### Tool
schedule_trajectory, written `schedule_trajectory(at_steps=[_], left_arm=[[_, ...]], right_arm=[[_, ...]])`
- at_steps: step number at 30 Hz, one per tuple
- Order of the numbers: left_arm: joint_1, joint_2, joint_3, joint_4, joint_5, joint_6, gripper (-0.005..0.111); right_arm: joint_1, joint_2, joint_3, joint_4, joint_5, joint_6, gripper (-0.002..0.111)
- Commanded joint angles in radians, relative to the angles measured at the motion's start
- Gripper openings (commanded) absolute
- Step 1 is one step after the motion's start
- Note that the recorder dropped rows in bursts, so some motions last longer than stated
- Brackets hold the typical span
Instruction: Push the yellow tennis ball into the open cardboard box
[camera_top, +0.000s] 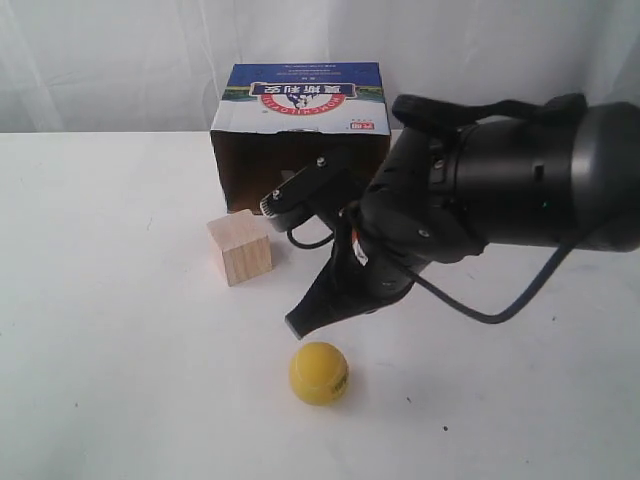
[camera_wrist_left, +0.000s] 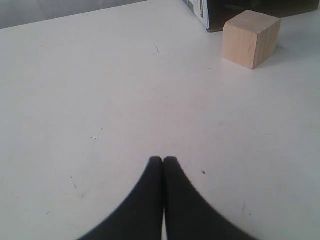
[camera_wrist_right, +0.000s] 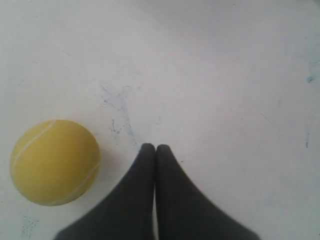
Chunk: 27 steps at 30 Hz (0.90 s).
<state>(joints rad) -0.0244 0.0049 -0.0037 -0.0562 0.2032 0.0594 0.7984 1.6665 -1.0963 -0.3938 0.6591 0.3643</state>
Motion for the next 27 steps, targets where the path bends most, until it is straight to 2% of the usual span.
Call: schedule_trajectory(at_steps=[1,6,16,27], left_arm=[[0.003,-0.005,0.004,-0.004,-0.001,-0.007,0.0],[0.003,-0.005,0.004,-0.004,-0.001,-0.007,0.0],[0.003,-0.005,0.004,-0.004,-0.001,-0.007,0.0],[0.003,-0.005,0.004,-0.004,-0.001,-0.007,0.0]], right_arm=[[-0.002,-0.04,0.001,0.028,-0.005,0.003,0.0],[0.038,-0.021,0.001,0.045,-0.108,0.001,0.0],[0.038,0.06,-0.003,0.052,-0.28,-0.006,0.0],[0.027,0.206,-0.03,0.065,-0.247,-0.02,0.0]])
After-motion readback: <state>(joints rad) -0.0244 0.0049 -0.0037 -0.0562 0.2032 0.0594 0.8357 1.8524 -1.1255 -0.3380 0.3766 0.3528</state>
